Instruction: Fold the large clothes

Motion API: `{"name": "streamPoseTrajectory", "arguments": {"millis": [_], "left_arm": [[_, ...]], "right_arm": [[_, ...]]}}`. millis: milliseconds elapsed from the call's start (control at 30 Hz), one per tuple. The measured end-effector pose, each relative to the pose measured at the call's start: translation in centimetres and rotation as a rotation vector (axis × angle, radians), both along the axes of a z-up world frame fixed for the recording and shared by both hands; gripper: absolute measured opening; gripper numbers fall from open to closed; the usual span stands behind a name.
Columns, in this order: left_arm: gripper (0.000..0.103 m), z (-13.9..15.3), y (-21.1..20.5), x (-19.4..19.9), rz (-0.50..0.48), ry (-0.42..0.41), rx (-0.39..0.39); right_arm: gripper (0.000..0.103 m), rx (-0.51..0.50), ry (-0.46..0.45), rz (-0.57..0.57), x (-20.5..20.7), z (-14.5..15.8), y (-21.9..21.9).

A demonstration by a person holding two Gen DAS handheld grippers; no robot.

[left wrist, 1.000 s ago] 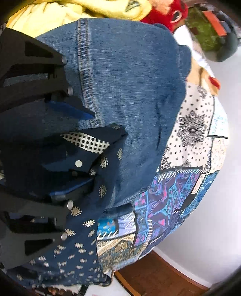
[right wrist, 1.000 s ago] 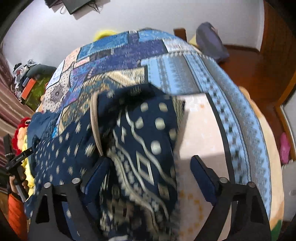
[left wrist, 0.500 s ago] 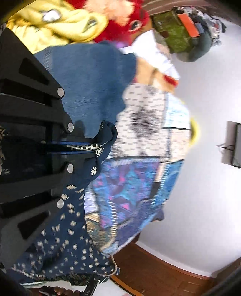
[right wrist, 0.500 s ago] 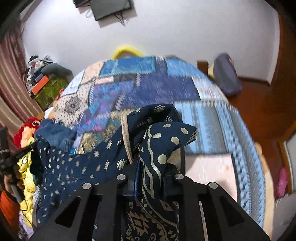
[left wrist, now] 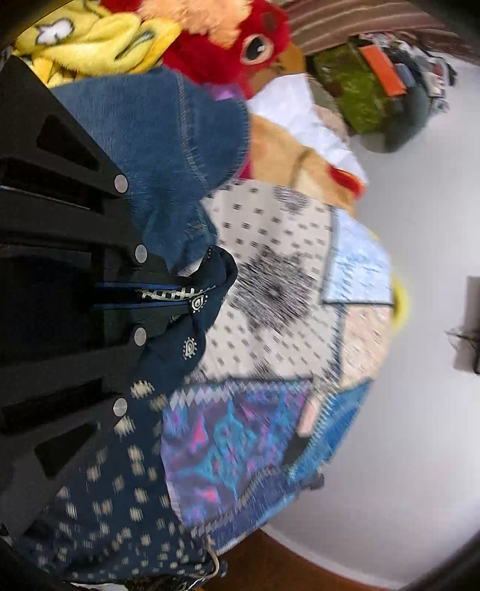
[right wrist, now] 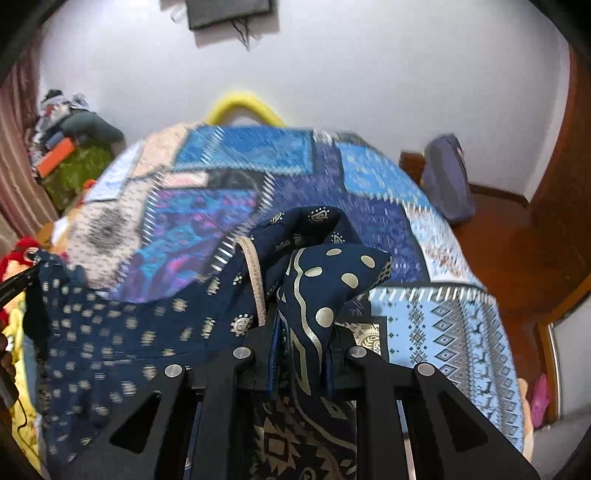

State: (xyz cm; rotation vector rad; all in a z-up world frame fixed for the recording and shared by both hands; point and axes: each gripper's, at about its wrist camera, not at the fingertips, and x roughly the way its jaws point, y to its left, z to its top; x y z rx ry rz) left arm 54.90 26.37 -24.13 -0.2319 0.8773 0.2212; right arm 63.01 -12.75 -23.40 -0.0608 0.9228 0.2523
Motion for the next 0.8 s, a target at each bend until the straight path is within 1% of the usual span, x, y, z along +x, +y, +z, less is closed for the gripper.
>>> {"name": "streamPoseTrajectory", "arguments": {"millis": [33,100,133,200,233,267,300,400,500,600,667,767,800], "left_arm": [[0.004,-0.8,0.2,0.1,0.005,0.015,-0.011],[0.005,-2.4,0.6,0.3,0.011,0.042,-0.021],[0.005,-3.0,0.5,0.3,0.009,0.049,-0.011],[0.006,-3.3,0.1,0.1,0.004,0.049,0.021],[0.006,-3.3,-0.2,-0.1,-0.001,0.047,0.037],[0.006,-3.1,-0.5,-0.2,-0.013,0.051,0.052],[0.006,-3.0,-0.6,-0.3,-0.024,0.058,0.061],[0.006,-2.2,-1.1,-1.1,-0.048,0.072,0.082],[0.006,-0.6,-1.4,-2.5,-0.058,0.058,0.072],[0.007,1.7,-1.9,-4.3,-0.074,0.036,0.053],[0.008,3.3,-2.3,-5.5,-0.088,0.022,0.055],[0.017,6.4,-3.3,-8.3,-0.114,-0.015,0.071],[0.024,7.3,-3.5,-9.2,-0.121,-0.026,0.072]], "right_arm": [[0.016,0.002,0.016,-0.001,0.4,-0.9,-0.3],[0.016,-0.001,0.019,0.007,0.5,-2.2,-0.7],[0.02,-0.01,0.01,0.015,0.4,-2.4,-0.8],[0.037,-0.086,-0.019,0.01,-0.1,-2.8,-0.6],[0.065,-0.144,-0.036,-0.016,-0.3,-2.8,-0.5],[0.091,-0.218,-0.065,-0.064,-0.4,-2.8,-0.7],[0.095,-0.238,-0.076,-0.078,-0.5,-2.8,-1.0],[0.095,-0.189,-0.036,-0.066,-1.0,-2.4,-2.1],[0.095,-0.139,-0.024,-0.064,-2.4,-1.3,-2.9],[0.095,-0.102,-0.03,-0.047,-4.8,0.6,-3.3],[0.095,-0.084,-0.043,-0.035,-6.3,2.1,-3.2],[0.095,-0.068,-0.078,-0.011,-9.5,4.9,-2.9],[0.095,-0.066,-0.093,-0.001,-10.6,5.9,-2.9]]}}
